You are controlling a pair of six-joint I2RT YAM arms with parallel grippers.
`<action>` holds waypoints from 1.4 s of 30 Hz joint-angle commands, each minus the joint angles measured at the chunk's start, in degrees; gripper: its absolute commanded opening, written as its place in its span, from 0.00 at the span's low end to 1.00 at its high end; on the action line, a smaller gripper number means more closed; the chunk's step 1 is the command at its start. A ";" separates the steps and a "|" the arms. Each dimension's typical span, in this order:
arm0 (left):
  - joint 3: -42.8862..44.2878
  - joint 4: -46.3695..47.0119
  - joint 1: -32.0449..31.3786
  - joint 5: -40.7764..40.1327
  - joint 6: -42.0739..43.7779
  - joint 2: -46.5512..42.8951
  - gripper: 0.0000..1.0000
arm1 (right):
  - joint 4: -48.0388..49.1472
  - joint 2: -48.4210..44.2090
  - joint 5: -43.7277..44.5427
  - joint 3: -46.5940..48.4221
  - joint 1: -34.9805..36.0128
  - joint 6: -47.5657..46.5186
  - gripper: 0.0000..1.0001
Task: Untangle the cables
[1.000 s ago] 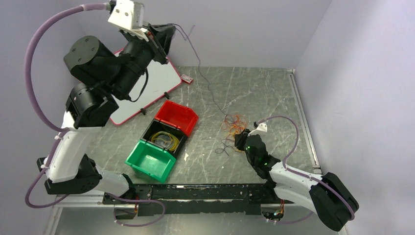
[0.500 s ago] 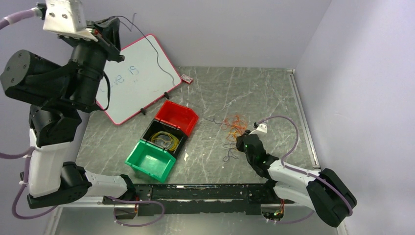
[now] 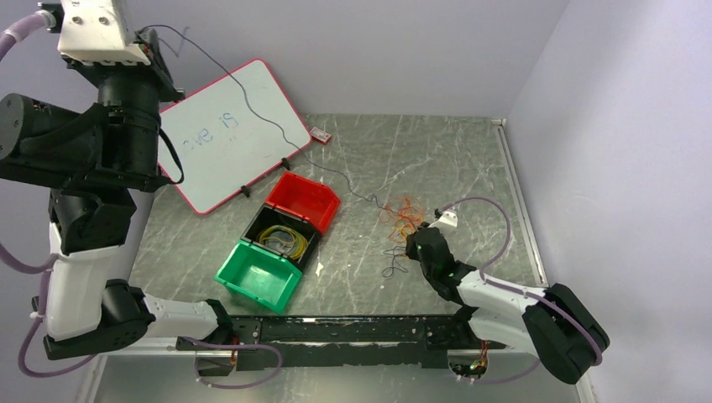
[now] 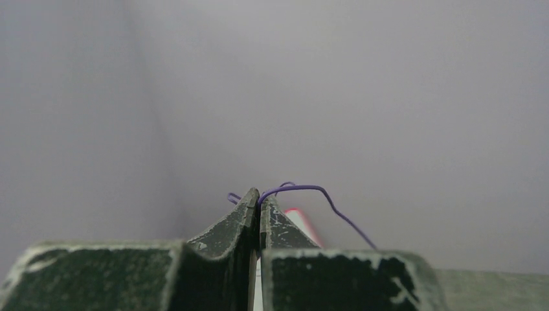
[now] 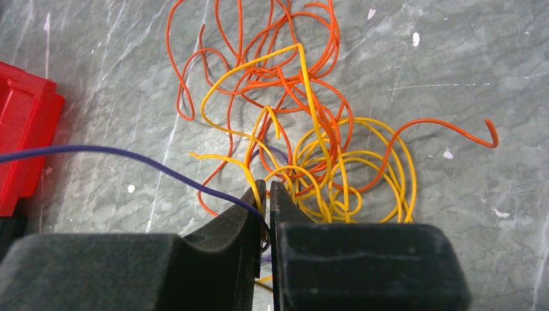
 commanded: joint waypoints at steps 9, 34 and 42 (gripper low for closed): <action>-6.42 35.30 -0.54 -19.25 35.37 -1.98 0.07 | 0.39 2.59 1.21 0.95 -0.23 2.44 0.09; -1.62 -27.76 -2.89 5.69 -30.20 1.46 0.07 | -30.90 -24.56 -6.70 17.78 -0.21 -8.34 0.65; 4.06 -39.15 1.50 14.49 -37.03 8.43 0.07 | -31.25 -25.69 -8.00 20.47 -0.25 -9.81 0.67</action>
